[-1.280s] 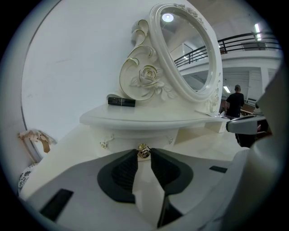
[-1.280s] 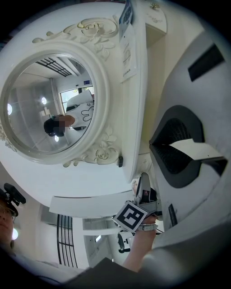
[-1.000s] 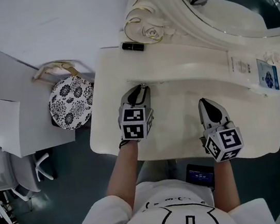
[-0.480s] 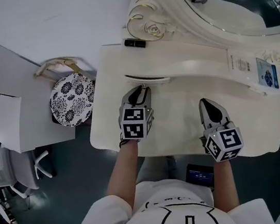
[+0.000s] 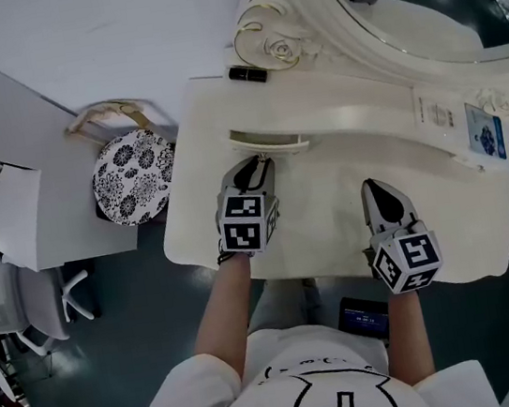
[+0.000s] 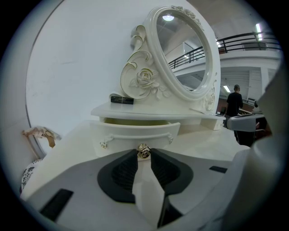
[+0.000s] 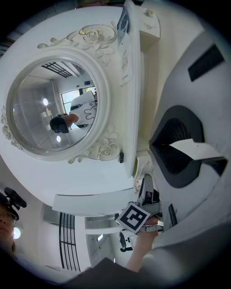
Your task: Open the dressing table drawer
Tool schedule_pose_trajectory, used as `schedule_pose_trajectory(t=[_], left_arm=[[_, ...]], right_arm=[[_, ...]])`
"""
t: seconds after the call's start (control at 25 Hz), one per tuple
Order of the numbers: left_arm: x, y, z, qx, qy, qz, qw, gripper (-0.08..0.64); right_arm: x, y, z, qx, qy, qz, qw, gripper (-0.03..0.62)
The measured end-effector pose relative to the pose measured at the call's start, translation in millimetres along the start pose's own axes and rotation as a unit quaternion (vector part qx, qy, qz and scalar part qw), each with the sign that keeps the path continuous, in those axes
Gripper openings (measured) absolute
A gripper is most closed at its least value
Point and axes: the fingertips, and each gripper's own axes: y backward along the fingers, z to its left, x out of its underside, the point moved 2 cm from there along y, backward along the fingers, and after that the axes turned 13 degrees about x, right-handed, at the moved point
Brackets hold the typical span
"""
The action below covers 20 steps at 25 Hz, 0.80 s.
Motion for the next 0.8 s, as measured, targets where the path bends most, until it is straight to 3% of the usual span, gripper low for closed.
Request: schedule_pose_trajectory(t=[0.8], left_arm=[[12.9,13.0,-8.6,-0.002,0.001,0.005,1.0,0.107]], right_arm=[[3.0,14.4,5.6,-0.01,0.004,-0.004,1.0,0.021]])
